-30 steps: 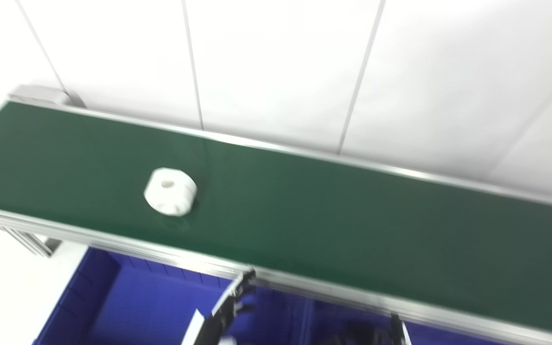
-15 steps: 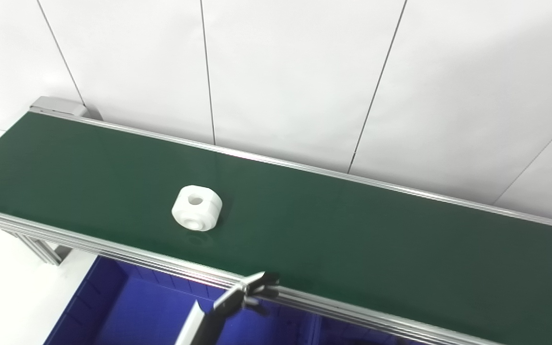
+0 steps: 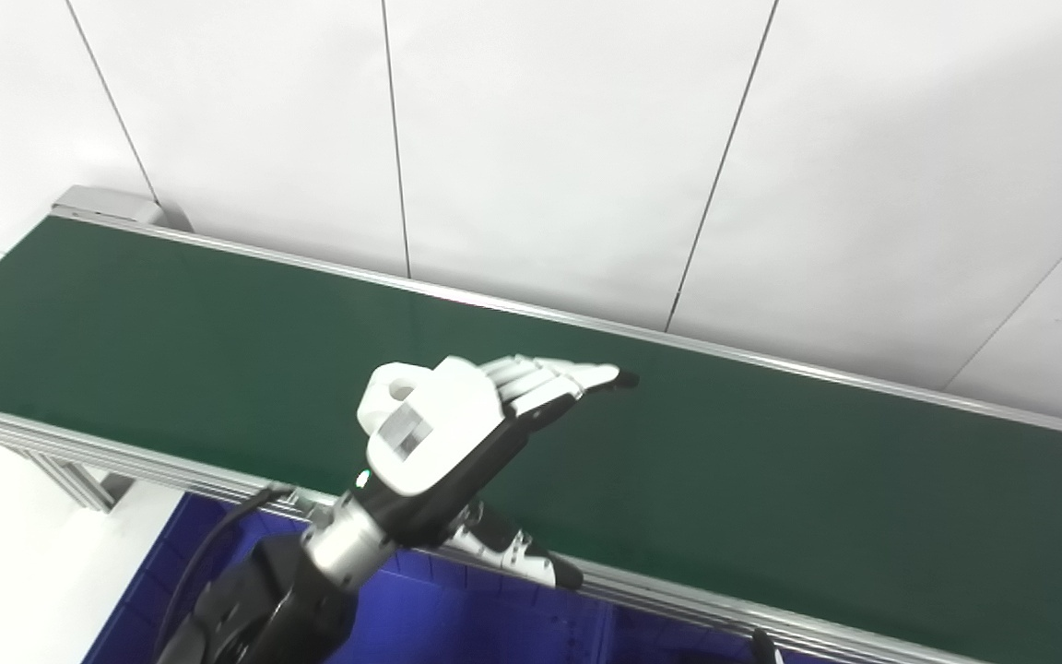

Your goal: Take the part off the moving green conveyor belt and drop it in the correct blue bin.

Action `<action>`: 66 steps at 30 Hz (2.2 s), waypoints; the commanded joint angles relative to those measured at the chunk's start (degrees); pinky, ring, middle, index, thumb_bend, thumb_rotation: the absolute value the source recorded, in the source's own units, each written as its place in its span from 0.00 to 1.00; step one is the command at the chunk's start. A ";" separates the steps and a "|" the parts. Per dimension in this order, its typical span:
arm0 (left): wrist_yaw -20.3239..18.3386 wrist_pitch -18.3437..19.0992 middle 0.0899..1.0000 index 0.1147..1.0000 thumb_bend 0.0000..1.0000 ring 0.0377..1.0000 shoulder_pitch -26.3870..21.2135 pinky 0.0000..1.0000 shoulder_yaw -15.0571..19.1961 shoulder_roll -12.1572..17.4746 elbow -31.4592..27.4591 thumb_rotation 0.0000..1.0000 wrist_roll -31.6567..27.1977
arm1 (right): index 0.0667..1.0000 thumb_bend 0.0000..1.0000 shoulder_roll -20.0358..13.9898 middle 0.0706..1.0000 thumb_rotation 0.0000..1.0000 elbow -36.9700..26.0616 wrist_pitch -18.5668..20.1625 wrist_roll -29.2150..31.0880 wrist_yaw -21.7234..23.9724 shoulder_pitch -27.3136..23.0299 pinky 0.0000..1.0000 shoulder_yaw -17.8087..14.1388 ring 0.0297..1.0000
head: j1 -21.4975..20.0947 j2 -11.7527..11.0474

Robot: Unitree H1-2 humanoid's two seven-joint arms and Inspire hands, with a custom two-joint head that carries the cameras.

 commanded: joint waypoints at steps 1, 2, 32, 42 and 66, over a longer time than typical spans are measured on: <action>-2.33 1.71 0.85 0.87 1.00 0.84 -4.73 0.79 -0.32 0.73 0.90 0.25 2.22 | 1.00 0.94 0.44 1.00 0.94 -1.41 -2.97 -0.25 0.22 -0.16 1.00 -0.31 1.00 | 0.01 0.54; -3.23 2.33 0.86 0.86 1.00 0.84 -5.85 0.80 -0.42 1.03 1.67 0.23 2.55 | 1.00 0.94 0.53 1.00 0.94 -1.43 -2.97 -0.38 0.31 -0.22 1.00 -0.33 1.00 | 0.01 0.54; -19.47 14.91 0.90 0.86 1.00 0.88 -25.44 0.81 -5.72 8.34 29.73 0.20 -4.38 | 1.00 0.88 2.39 1.00 0.98 -6.22 0.77 -3.21 1.85 1.03 1.00 -0.31 1.00 | -2.59 4.61; -12.10 13.60 0.87 0.83 1.00 0.87 -24.39 0.78 -11.34 9.39 34.05 0.21 2.74 | 1.00 0.88 2.46 1.00 0.98 -6.87 1.39 -3.47 2.18 1.30 1.00 -0.22 1.00 | -3.09 4.91; 15.62 3.77 0.45 0.41 0.52 0.39 -18.99 0.34 -10.99 2.66 43.45 0.00 -3.48 | 1.00 0.87 2.83 1.00 0.99 -8.16 2.03 -4.32 2.71 1.88 1.00 -0.18 1.00 | -3.69 5.70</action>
